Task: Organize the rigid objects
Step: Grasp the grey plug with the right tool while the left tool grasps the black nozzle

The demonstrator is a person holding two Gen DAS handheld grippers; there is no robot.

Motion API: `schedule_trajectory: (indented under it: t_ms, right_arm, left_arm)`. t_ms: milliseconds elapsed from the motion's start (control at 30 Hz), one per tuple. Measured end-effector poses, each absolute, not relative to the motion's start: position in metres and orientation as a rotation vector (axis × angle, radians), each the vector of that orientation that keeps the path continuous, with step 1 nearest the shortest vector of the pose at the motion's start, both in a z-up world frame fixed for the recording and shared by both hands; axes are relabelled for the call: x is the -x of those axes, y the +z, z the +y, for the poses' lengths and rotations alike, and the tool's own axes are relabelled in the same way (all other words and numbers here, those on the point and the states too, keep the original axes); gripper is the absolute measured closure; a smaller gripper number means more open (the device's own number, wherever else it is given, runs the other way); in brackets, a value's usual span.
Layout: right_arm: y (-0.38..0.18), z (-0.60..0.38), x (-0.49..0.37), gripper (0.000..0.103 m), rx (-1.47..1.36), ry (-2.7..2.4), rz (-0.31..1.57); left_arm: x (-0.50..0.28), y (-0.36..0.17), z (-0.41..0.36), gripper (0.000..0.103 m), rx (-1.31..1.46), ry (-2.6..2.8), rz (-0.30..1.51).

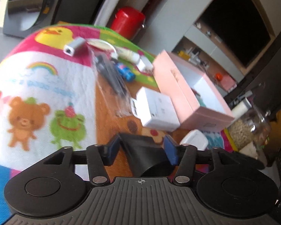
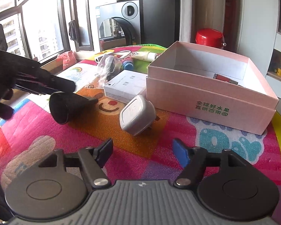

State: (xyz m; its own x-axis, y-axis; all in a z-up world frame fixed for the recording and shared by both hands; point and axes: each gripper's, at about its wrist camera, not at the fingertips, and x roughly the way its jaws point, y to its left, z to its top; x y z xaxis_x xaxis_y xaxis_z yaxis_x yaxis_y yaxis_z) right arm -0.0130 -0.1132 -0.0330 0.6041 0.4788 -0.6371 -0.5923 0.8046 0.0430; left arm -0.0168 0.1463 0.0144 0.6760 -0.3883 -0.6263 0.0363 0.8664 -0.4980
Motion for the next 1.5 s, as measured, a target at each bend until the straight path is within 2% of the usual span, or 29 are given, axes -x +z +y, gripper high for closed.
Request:
schedule_trajectory:
  t_ms: [100, 300, 367, 533, 600, 667, 800, 900, 1000, 1033, 1333, 1400, 1433, 1500]
  right_arm:
    - [-0.033, -0.112, 0.013, 0.024, 0.190, 0.642, 0.690]
    - [-0.035, -0.107, 0.009, 0.011, 0.198, 0.674, 0.718]
    - [-0.035, -0.105, 0.007, 0.004, 0.191, 0.688, 0.737]
    - [-0.034, -0.096, 0.009, 0.000, 0.248, 0.691, 0.759]
    - [-0.031, -0.094, 0.008, 0.004, 0.273, 0.695, 0.758]
    - [-0.026, -0.094, 0.014, 0.024, 0.295, 0.697, 0.698]
    - [-0.021, -0.085, 0.029, 0.025, 0.415, 0.611, 0.521]
    - [-0.023, -0.080, 0.020, 0.027, 0.430, 0.606, 0.532]
    - [-0.028, -0.077, 0.011, 0.045, 0.445, 0.615, 0.557]
    - [-0.027, -0.076, 0.008, 0.055, 0.438, 0.624, 0.574]
    - [0.014, -0.122, 0.024, 0.056, 0.240, 0.623, 0.556]
    - [0.021, -0.140, 0.035, 0.056, 0.216, 0.592, 0.527]
    - [0.024, -0.148, 0.040, 0.056, 0.212, 0.572, 0.511]
    - [0.029, -0.167, 0.051, 0.056, 0.204, 0.518, 0.478]
  left_arm:
    - [0.016, 0.008, 0.130, 0.043, 0.449, -0.290, 0.822]
    - [0.027, 0.009, 0.118, 0.049, 0.384, -0.298, 0.781]
    - [0.028, 0.009, 0.119, 0.050, 0.390, -0.290, 0.767]
    - [0.035, 0.013, 0.119, 0.051, 0.334, -0.270, 0.734]
    - [0.038, 0.013, 0.120, 0.051, 0.317, -0.272, 0.732]
    - [0.041, 0.013, 0.121, 0.051, 0.313, -0.277, 0.729]
    - [0.042, 0.012, 0.123, 0.051, 0.322, -0.283, 0.725]
    - [0.043, 0.012, 0.123, 0.051, 0.319, -0.284, 0.723]
    - [0.044, 0.012, 0.121, 0.051, 0.308, -0.289, 0.725]
    - [0.045, 0.013, 0.120, 0.051, 0.300, -0.291, 0.726]
    - [0.065, 0.028, 0.089, 0.053, 0.176, -0.379, 0.726]
    - [0.066, 0.040, 0.082, 0.060, 0.179, -0.415, 0.703]
    - [0.065, 0.048, 0.078, 0.095, 0.179, -0.430, 0.683]
    - [0.057, 0.069, 0.070, 0.096, 0.172, -0.466, 0.632]
